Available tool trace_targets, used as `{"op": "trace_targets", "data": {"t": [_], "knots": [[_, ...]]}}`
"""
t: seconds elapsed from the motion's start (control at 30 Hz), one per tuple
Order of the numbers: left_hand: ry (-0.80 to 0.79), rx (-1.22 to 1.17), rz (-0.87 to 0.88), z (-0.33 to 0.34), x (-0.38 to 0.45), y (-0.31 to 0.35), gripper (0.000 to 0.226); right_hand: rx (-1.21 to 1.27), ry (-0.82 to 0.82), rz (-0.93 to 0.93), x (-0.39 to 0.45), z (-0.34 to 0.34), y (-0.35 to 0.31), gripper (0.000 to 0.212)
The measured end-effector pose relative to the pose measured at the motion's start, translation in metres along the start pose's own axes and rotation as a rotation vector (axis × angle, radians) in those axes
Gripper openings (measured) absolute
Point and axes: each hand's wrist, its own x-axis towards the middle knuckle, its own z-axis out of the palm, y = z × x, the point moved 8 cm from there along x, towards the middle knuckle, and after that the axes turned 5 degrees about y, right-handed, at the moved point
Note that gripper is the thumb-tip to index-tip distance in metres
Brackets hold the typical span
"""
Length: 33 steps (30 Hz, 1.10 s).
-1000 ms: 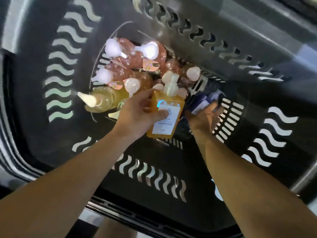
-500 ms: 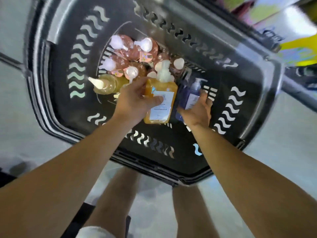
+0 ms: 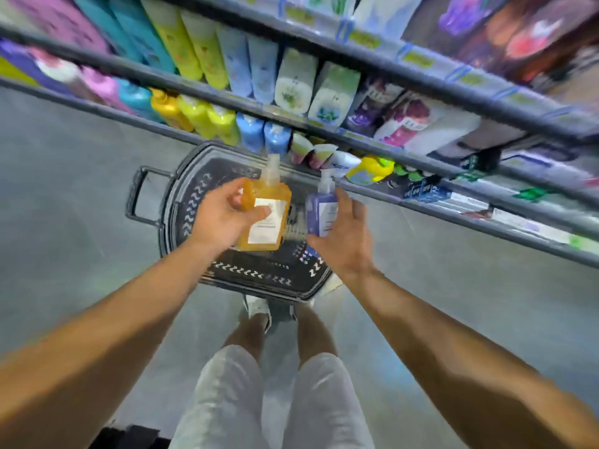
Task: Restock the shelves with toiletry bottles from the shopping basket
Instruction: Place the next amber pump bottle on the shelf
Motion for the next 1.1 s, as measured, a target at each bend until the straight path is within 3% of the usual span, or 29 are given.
{"op": "trace_targets", "data": {"t": [0.23, 0.57, 0.83, 1.1], "knots": [[-0.042, -0.014, 0.232, -0.033, -0.068, 0.152, 0.045, 0.044, 0.193, -0.125, -0.052, -0.151, -0.072, 0.096], [-0.147, -0.123, 0.541, -0.032, -0.153, 0.335, 0.035, 0.069, 0.611, -0.309, -0.110, -0.340, -0.147, 0.093], [-0.211, -0.142, 0.774, -0.012, -0.216, 0.458, 0.032, 0.069, 0.863, -0.351, -0.146, -0.455, -0.169, 0.091], [-0.211, -0.145, 0.945, 0.023, -0.257, 0.539, 0.033, 0.161, 1.015, -0.381, -0.159, -0.537, -0.157, 0.088]]}}
